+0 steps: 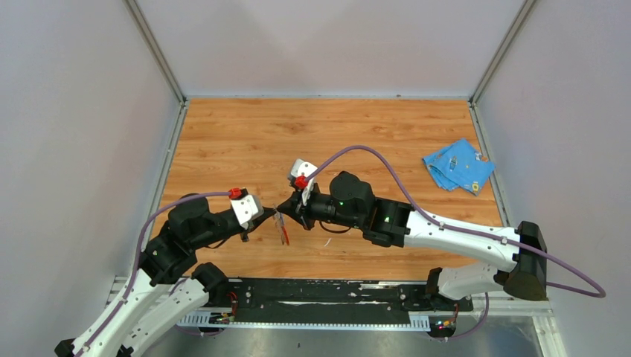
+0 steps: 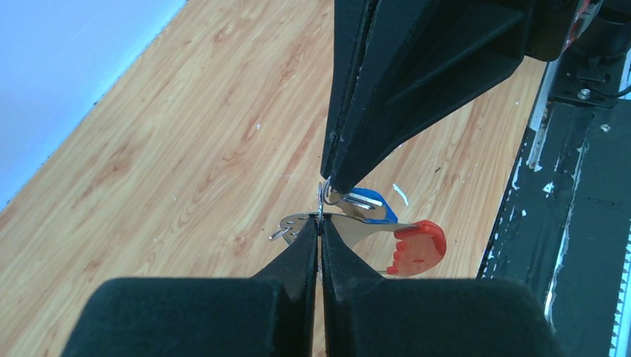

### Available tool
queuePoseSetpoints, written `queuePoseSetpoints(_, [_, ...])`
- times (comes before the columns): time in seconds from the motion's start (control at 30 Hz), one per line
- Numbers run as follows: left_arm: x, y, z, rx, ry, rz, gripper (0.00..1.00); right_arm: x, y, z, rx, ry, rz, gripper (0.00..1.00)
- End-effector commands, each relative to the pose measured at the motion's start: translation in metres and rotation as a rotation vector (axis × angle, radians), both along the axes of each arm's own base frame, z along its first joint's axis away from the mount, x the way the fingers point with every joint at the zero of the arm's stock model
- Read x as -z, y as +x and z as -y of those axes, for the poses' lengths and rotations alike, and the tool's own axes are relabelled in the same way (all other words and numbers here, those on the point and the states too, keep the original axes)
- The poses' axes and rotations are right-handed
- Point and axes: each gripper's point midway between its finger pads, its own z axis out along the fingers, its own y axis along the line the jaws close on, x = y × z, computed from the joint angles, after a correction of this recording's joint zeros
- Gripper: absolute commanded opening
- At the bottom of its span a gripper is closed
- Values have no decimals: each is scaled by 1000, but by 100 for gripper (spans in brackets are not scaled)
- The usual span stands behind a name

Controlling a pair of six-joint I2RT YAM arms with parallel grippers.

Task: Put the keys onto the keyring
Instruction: Insert the key onto the keyring.

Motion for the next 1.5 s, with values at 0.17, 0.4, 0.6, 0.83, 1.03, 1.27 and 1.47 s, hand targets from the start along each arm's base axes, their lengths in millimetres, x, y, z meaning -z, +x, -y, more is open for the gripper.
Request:
queuePoseSetpoints(0.17, [-10,-1,2,17,-30,39,0,-7,3,-3,43,51,-19,0])
queuePoseSetpoints(0.4, [-11,-2,3,20,-34,43,0,-3,7,0,70,30,-20,0])
queuePoseSetpoints(0.6, [-13,-2,3,21,-37,48,0,-2,7,0,70,28,-24,0])
queuePoseSetpoints(0.83, [-16,-3,3,26,-45,60,0,2,6,1,72,13,-33,0])
queuePoseSetpoints(1.03, [-19,-4,3,27,-57,72,0,7,13,5,116,3,-38,0])
queuePoseSetpoints(1.27, [-20,-7,2,38,-64,87,0,8,15,8,132,8,-49,0])
queuePoseSetpoints(1.47, [-22,-8,3,42,-73,91,0,8,15,9,128,21,-68,0])
